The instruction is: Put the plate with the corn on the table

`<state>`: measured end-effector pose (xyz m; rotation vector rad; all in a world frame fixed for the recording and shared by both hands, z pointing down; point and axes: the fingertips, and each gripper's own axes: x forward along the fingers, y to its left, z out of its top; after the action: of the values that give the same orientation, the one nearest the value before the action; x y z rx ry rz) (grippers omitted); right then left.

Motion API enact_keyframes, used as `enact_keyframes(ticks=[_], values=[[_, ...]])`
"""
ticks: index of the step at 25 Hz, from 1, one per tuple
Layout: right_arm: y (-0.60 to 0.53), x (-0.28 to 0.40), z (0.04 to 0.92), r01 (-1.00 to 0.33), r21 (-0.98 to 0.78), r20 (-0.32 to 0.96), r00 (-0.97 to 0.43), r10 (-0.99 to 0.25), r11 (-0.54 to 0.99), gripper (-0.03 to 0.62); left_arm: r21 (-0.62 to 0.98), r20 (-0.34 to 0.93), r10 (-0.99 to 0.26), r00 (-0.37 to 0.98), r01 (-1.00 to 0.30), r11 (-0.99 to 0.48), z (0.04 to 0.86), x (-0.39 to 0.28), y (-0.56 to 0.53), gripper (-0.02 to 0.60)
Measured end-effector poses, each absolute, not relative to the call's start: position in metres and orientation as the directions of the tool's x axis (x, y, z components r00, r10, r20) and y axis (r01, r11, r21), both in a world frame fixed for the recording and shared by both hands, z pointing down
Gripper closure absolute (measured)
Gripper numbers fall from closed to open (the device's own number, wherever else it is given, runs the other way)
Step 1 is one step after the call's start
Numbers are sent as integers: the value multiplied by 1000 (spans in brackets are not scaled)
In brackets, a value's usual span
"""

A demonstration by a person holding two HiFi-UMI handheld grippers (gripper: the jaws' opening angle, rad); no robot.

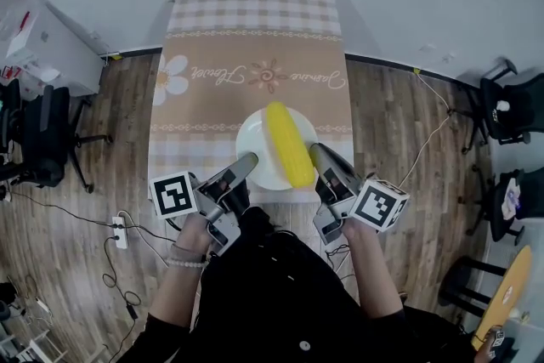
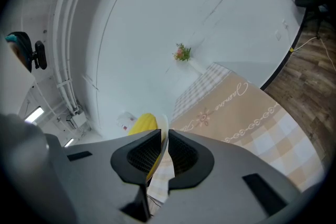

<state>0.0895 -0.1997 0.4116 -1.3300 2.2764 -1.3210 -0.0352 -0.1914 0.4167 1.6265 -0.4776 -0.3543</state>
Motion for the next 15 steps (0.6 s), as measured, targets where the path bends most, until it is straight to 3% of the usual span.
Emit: enact_keyframes(ticks=[15], values=[[-228, 76, 437, -611, -777, 288, -556, -779, 149, 522, 990, 87, -454, 887, -126, -56, 442, -45, -225, 540]])
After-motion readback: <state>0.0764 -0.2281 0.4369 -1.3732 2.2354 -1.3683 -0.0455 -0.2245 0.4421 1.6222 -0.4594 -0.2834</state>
